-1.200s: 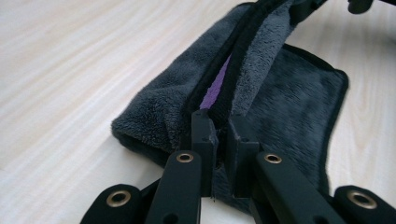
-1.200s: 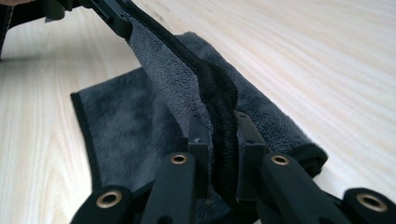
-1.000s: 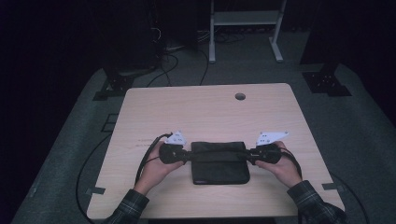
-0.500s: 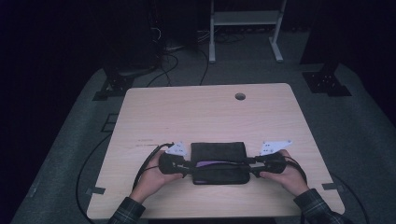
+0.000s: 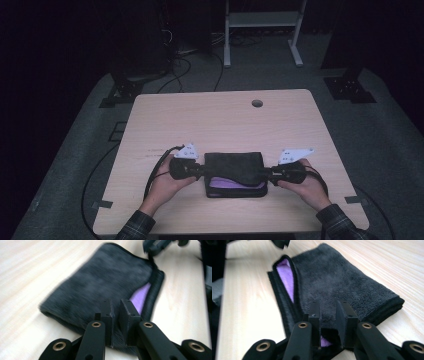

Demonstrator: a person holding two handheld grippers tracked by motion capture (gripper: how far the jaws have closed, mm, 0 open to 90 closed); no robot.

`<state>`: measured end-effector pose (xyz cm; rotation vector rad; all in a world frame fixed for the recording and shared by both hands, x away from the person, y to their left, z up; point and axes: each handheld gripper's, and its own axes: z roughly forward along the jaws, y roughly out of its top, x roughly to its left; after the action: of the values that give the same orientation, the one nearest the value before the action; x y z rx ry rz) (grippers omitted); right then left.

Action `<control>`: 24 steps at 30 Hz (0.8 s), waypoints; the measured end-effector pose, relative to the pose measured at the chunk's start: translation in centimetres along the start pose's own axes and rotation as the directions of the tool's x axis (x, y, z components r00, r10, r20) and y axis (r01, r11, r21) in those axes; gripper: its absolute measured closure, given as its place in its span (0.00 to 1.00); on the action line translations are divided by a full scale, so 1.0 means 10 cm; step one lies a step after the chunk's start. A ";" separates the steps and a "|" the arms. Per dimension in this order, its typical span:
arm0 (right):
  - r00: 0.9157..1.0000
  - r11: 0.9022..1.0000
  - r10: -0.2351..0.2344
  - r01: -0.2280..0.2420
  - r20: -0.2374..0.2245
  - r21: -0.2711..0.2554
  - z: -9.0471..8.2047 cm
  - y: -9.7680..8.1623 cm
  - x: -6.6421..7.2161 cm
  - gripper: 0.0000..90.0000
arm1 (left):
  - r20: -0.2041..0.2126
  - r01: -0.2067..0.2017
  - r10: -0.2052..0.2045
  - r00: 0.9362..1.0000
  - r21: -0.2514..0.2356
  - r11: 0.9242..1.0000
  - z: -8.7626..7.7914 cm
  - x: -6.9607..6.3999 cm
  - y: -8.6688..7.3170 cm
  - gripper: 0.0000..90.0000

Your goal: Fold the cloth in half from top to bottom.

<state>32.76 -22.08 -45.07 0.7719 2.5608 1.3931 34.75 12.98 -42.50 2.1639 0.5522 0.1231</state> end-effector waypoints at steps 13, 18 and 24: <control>0.999 0.994 -0.049 0.049 -0.004 0.094 0.16 -0.07 0.07 0.85 | 0.077 0.000 -0.010 0.997 0.135 0.991 0.25 -0.18 -0.24 0.91; 0.998 0.991 -0.065 0.064 0.008 0.117 0.14 -0.17 0.15 0.88 | 0.066 -0.002 -0.007 0.998 0.136 0.991 0.23 -0.24 -0.31 0.90; 0.997 0.995 -0.065 0.062 0.034 0.083 0.06 -0.14 0.12 0.73 | 0.069 0.025 -0.031 0.997 0.090 0.996 0.11 -0.24 -0.30 0.77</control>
<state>31.36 -21.66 -46.41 0.7142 2.6040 1.2508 31.88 12.72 -45.24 2.2367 0.5565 0.0074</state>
